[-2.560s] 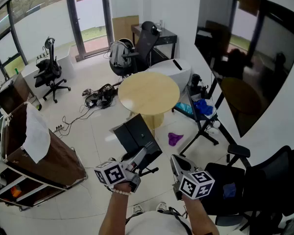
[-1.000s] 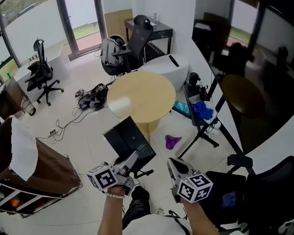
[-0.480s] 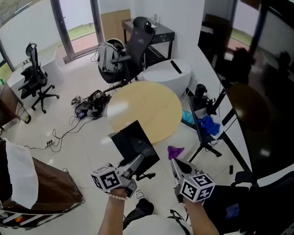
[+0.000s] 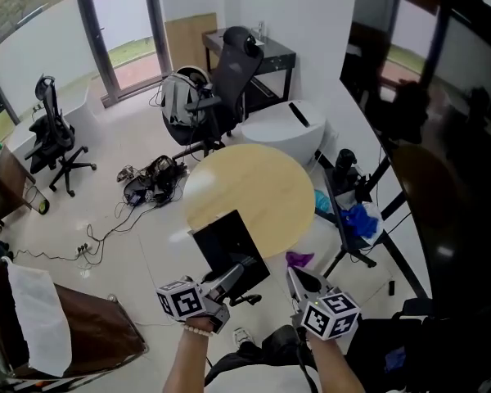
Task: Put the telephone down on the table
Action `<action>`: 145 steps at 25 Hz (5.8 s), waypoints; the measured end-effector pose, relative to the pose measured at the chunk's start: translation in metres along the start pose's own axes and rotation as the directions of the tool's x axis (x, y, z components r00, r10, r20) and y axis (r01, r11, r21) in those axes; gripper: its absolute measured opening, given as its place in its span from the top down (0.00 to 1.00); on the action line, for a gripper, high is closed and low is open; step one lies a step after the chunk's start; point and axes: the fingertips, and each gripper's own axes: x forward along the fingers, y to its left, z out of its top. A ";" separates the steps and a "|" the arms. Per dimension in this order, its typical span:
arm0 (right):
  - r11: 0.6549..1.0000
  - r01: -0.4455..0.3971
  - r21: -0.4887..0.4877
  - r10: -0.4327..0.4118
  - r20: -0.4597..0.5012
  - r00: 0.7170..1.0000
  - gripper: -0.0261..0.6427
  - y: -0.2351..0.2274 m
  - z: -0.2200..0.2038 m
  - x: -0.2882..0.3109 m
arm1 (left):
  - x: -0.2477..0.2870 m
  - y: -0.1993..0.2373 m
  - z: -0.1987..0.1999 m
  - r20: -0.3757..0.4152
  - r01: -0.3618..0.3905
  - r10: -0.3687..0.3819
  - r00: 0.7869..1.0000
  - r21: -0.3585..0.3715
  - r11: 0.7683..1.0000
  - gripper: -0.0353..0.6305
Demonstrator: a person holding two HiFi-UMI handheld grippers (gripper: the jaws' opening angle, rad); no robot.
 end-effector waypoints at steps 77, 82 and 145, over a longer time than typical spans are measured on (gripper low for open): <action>0.994 0.078 0.073 -0.056 -0.268 0.962 0.95 -0.151 -0.012 0.216 | 0.173 0.272 -0.070 -0.498 -0.069 0.012 0.867 -0.096 0.993 0.69; 0.995 0.068 0.073 -0.046 -0.264 0.963 0.95 -0.150 -0.012 0.216 | 0.171 0.277 -0.071 -0.504 -0.116 0.056 0.862 -0.088 0.989 0.67; 0.997 0.006 -0.078 -0.016 -0.132 0.991 0.95 -0.028 -0.002 0.070 | -0.023 0.046 0.048 0.149 -0.432 0.405 0.902 0.295 0.852 0.95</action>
